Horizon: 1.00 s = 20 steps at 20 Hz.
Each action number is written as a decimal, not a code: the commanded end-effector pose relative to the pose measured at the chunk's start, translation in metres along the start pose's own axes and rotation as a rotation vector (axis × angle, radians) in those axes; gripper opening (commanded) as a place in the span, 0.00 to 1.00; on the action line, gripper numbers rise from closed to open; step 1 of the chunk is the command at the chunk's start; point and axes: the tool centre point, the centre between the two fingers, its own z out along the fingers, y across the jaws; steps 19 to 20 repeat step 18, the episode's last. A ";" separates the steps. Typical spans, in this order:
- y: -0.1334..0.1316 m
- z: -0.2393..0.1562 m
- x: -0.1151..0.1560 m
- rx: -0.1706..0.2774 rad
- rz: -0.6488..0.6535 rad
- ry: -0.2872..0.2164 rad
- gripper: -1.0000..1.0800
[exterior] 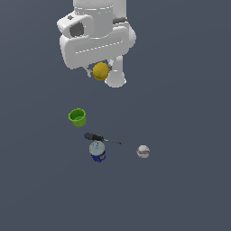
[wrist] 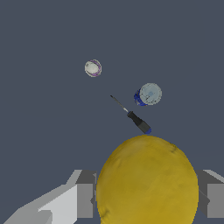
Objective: Pick up a designated object from a clutter of objects.
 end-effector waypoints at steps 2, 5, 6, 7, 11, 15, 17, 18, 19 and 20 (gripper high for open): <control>0.009 -0.022 -0.002 -0.001 0.000 -0.001 0.00; 0.014 -0.036 -0.003 -0.001 0.000 -0.001 0.00; 0.016 -0.039 -0.003 -0.001 0.000 -0.001 0.00; 0.017 -0.043 -0.003 -0.001 0.000 -0.001 0.00; 0.021 -0.051 -0.003 -0.001 0.000 -0.001 0.00; 0.022 -0.052 -0.003 -0.001 0.000 -0.001 0.00; 0.021 -0.051 -0.003 -0.001 0.000 -0.001 0.00; 0.021 -0.051 -0.003 -0.001 0.000 -0.001 0.00; 0.021 -0.051 -0.003 -0.001 0.000 -0.001 0.00; 0.021 -0.051 -0.003 -0.001 0.000 -0.001 0.00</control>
